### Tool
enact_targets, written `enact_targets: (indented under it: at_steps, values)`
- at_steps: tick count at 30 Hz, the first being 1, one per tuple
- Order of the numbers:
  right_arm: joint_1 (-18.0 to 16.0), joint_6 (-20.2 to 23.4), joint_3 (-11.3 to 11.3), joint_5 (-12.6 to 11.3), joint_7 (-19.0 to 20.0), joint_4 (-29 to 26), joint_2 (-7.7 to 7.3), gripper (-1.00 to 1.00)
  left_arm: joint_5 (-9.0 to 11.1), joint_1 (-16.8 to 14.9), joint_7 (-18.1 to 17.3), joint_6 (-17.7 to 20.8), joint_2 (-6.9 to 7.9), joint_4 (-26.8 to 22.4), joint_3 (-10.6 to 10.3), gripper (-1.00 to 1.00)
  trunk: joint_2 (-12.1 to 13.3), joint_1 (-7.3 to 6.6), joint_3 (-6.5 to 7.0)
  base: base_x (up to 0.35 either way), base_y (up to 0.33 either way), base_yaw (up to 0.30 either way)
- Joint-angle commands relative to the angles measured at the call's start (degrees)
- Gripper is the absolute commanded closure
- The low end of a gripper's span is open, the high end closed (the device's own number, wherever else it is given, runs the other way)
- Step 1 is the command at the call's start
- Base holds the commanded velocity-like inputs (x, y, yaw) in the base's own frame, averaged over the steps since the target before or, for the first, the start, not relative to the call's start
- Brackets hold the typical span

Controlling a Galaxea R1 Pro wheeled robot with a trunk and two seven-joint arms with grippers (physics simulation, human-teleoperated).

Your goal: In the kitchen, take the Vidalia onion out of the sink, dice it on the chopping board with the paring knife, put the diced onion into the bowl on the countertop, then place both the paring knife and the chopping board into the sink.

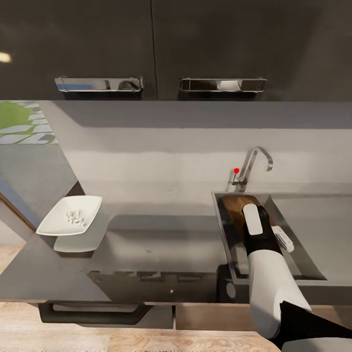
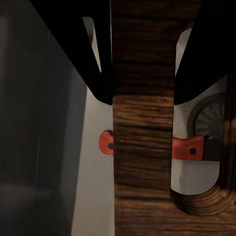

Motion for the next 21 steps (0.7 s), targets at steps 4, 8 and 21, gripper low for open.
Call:
enact_targets:
  at_steps: [4, 8, 21]
  values:
    - [-0.1, 0.6, -0.4, -0.1, -0.2, -0.1, 0.04, 1.0, -0.4, 0.0, -0.3, -0.1, -0.06, -0.1, 0.5, -1.0, -0.1, 0.03, -0.47, 0.0, 0.0, 0.0]
    - [-0.1, 0.6, -0.9, -0.1, -0.2, -0.1, -0.17, 1.0, -0.4, 0.0, -0.3, -0.1, -0.06, -0.1, 0.5, -1.0, -0.1, 0.03, -0.83, 0.0, 0.0, 0.0]
    - [-0.1, 0.6, -1.0, -0.1, -0.1, -0.1, -0.11, 1.0, -0.4, 0.0, -0.3, -0.1, -0.06, -0.1, 0.5, -1.0, -0.1, 0.03, -2.03, 0.0, 0.0, 0.0]
